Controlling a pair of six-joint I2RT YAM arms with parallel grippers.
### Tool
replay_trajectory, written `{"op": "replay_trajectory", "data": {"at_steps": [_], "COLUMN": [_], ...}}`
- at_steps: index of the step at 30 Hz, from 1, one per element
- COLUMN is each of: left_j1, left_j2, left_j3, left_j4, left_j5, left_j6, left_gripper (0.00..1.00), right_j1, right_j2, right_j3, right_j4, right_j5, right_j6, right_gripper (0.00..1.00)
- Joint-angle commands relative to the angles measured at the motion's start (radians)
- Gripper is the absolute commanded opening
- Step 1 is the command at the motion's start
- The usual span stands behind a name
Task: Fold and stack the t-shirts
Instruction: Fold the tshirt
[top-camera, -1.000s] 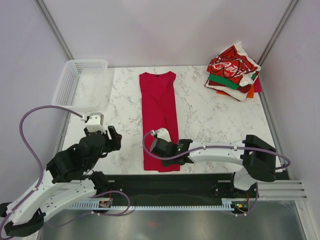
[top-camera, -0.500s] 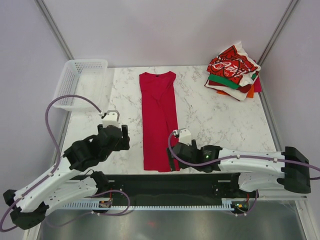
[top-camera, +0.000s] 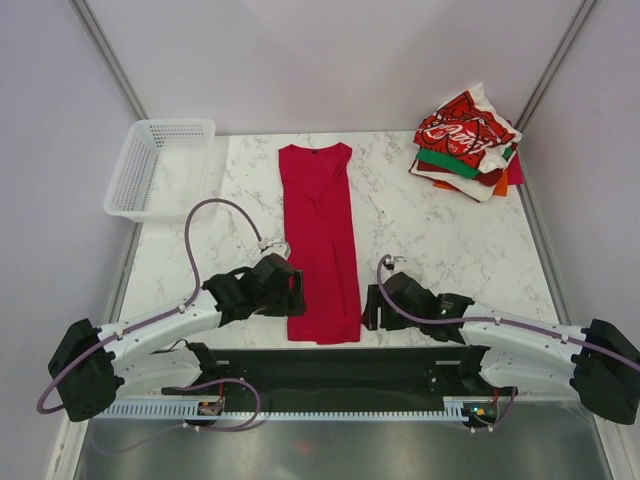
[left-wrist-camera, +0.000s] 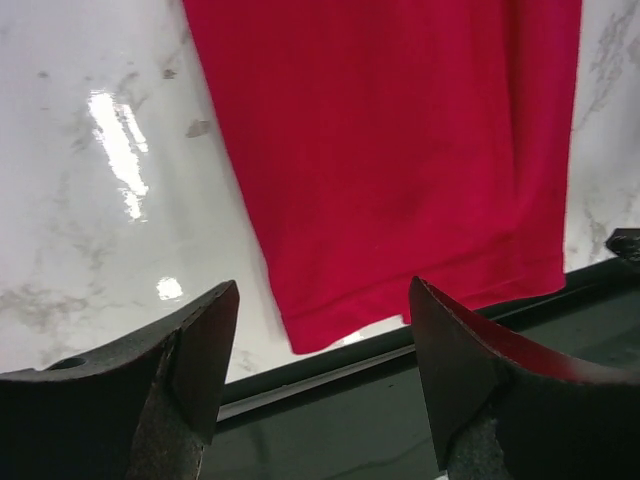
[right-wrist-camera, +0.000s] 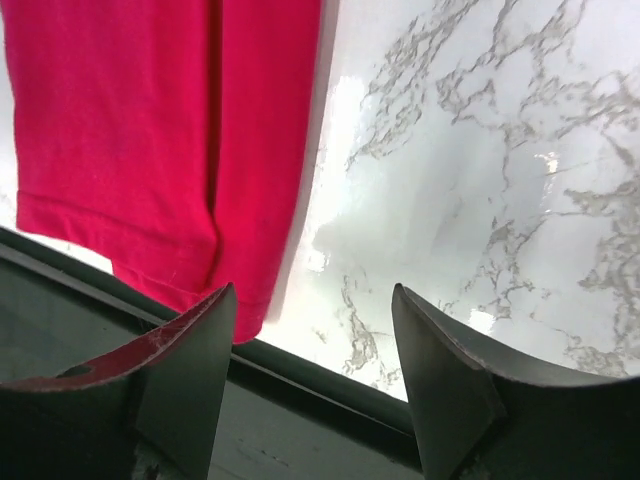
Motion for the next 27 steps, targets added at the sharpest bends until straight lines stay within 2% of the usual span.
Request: {"op": "replay_trajectory", "data": {"at_steps": [1,7,10,17,18,21,24,27], "left_j1": [0.002,-0.001,-0.006,-0.011,-0.012,-0.014,-0.014,-0.014], "left_j2": [0.037,-0.017,-0.049,-0.066,-0.066,-0.072,-0.074,-0.074], "left_j3": [-0.038,-0.158,-0.199,-0.273,-0.285,-0.305,-0.324,-0.33], "left_j4": [0.136,0.202,0.21,0.24,0.245,0.26,0.271,0.274], "left_j5": [0.092,0.158,0.165,0.156,0.155,0.148,0.138,0.135], "left_j6": [-0.089,-0.147,-0.171,-0.21,-0.214,-0.225,-0.233,-0.234], "left_gripper": [0.76,0.73,0.73,0.7,0.7,0.64,0.54,0.47], "right_j1": [-0.042,-0.112,-0.123,-0.126,-0.123,-0.125,-0.125,-0.129], "right_j2": [-0.048,-0.019,0.01,0.099,0.102,0.113,0.111,0.116], "right_j3": [-0.037,-0.186,-0.243,-0.266,-0.26,-0.255,-0.25,-0.246], "right_j4": [0.156,0.4,0.518,0.573,0.572,0.555,0.529,0.518], "right_j5": [-0.204,-0.456,-0.5,-0.501,-0.498,-0.484,-0.468,-0.453], "right_j6": [-0.017,0.093,0.147,0.167,0.163,0.157,0.144,0.137], "right_gripper": [0.72,0.68,0.65,0.53,0.46,0.4,0.34,0.32]}}
